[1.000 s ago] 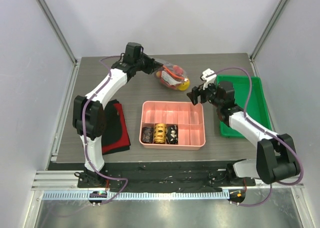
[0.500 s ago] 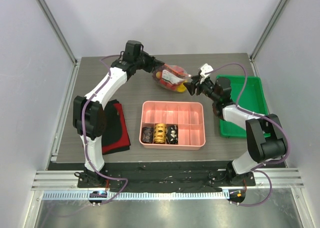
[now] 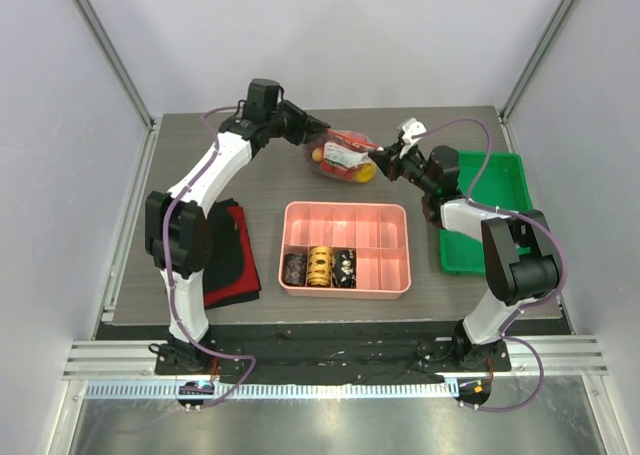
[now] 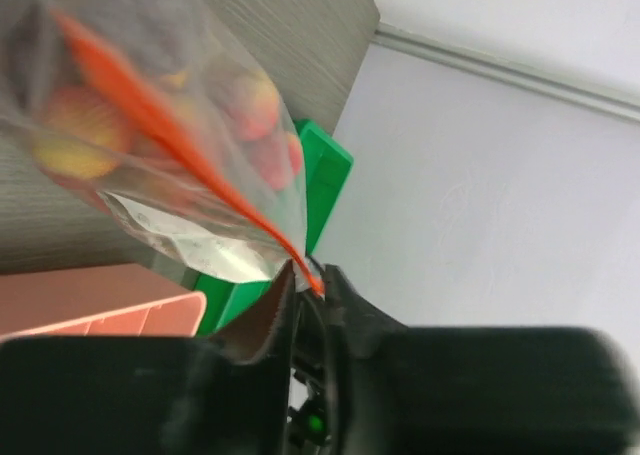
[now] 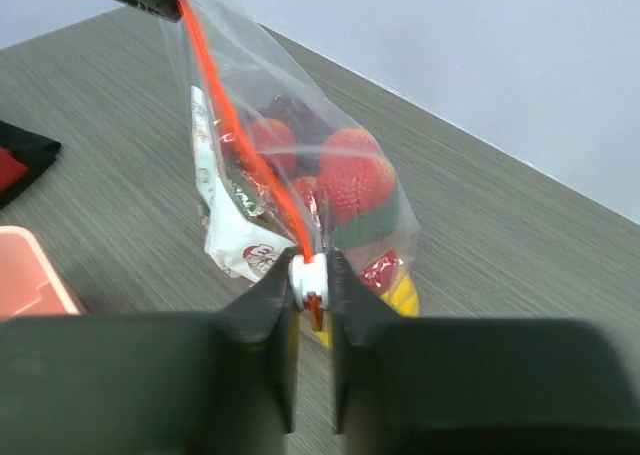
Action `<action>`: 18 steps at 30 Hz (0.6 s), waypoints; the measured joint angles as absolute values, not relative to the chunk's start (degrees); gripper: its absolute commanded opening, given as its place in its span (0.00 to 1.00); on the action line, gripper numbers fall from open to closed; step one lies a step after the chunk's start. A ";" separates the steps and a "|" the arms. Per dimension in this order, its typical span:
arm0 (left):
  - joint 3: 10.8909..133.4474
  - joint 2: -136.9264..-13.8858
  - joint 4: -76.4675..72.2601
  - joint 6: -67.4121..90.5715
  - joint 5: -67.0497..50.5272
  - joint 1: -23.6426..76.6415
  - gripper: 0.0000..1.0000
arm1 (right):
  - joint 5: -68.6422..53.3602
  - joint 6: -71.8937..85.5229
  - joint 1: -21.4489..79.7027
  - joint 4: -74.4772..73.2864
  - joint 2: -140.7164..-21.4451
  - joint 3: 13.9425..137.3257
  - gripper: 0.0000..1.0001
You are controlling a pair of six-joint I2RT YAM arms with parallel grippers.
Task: Open the zip-top bag and remove the fake food
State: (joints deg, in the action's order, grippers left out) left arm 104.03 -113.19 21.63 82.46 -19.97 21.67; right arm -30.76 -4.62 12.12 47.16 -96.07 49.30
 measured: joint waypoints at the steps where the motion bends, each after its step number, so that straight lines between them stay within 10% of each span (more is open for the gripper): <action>1: 104.60 -113.23 22.11 81.28 -20.99 21.50 0.38 | -31.24 -4.27 12.12 47.40 -96.14 49.30 0.02; 18: 127.50 -114.96 41.32 24.91 -7.99 35.46 0.47 | -40.95 -9.13 11.09 27.83 -96.14 58.52 0.01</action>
